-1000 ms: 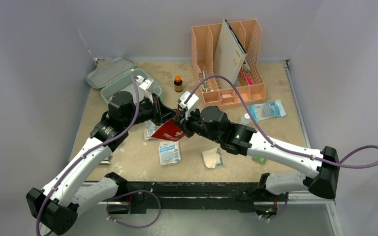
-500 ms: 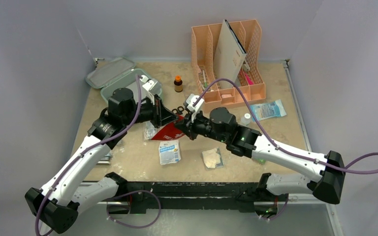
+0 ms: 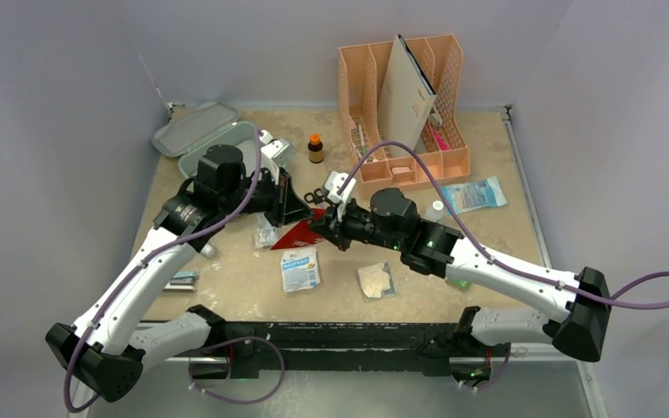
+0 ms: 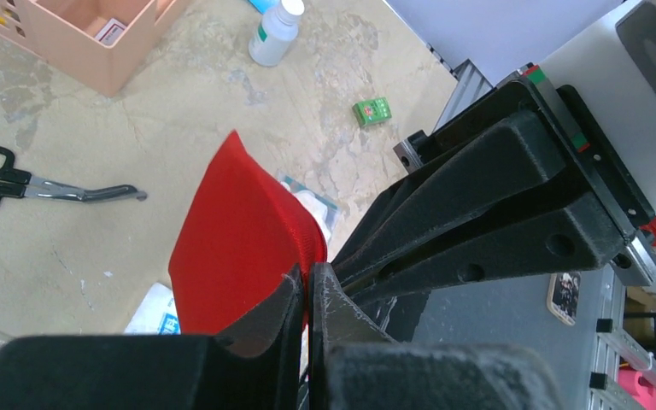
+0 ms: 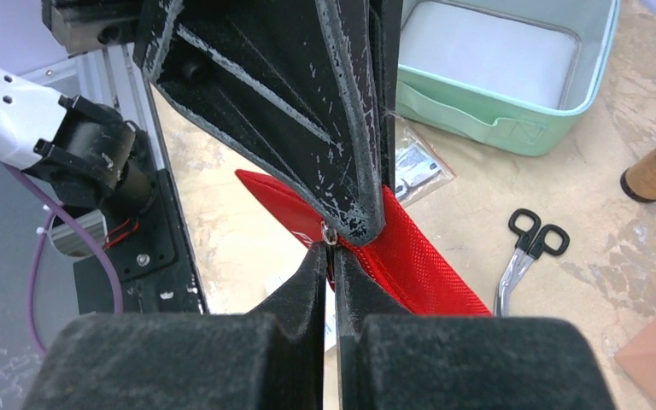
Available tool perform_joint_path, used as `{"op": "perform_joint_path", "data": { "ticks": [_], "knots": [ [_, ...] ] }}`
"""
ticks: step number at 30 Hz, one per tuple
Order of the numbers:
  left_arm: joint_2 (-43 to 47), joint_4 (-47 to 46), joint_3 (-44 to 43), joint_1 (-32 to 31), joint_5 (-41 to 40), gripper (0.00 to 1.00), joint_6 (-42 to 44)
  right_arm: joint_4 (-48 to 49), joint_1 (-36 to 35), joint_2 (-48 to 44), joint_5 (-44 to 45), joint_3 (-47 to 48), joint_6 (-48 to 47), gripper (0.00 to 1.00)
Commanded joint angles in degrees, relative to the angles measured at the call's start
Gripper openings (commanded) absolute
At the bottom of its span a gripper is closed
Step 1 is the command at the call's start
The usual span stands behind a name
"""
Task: Organize the medicine kit
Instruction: Zip the medicine pouch.
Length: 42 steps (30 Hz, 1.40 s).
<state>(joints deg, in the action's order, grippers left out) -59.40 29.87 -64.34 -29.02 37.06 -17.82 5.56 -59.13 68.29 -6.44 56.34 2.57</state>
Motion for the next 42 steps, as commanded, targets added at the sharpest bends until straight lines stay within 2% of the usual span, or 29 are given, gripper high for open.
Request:
{"op": "perform_joint_path", "data": {
  "ticks": [1, 4, 5, 7, 9, 11, 14, 19, 31, 42],
  "knots": [
    [-0.3, -0.9, -6.2, 0.1, 2.7, 0.00, 3.7, -9.3, 0.5, 1.5, -2.9, 0.9, -2.2, 0.00],
    [-0.6, -1.1, -7.1, 0.1, 2.6, 0.00, 3.7, -7.4, 0.5, 1.9, -3.1, 0.8, -1.3, 0.00],
    [-0.5, -1.3, -7.1, 0.1, 2.7, 0.08, 3.4, -6.1, 0.6, 2.1, -3.1, 0.6, -0.5, 0.00],
    [0.7, -1.6, -7.2, 0.1, 2.9, 0.33, 2.8, -3.5, 0.5, 2.2, -2.9, 0.3, 1.0, 0.00],
    [1.8, -0.5, -7.8, 0.1, 3.5, 0.48, 3.8, -1.7, 0.6, 2.3, -3.1, 0.3, 1.6, 0.00],
    [2.5, 2.1, -8.8, 0.1, 2.2, 0.56, 5.6, -1.1, 0.6, 2.3, -2.8, 0.8, 1.7, 0.00],
    [3.1, 6.2, -9.3, 0.1, -1.7, 0.56, 7.2, -0.4, 0.5, 1.8, -1.5, 1.3, 1.9, 0.00],
    [3.5, 10.1, -8.2, 0.1, -2.6, 0.53, 7.2, 2.3, 0.6, 0.0, 0.2, 1.0, 3.7, 0.00],
    [1.3, 12.1, -5.9, 0.1, -0.2, 0.52, 12.1, 4.5, 0.7, -0.9, 3.1, 2.9, 5.4, 0.00],
    [-0.9, 11.6, -4.2, 0.1, -1.1, 0.49, 18.3, 5.6, 0.6, -0.5, 1.9, 2.9, 6.5, 0.00]
  ]
}}
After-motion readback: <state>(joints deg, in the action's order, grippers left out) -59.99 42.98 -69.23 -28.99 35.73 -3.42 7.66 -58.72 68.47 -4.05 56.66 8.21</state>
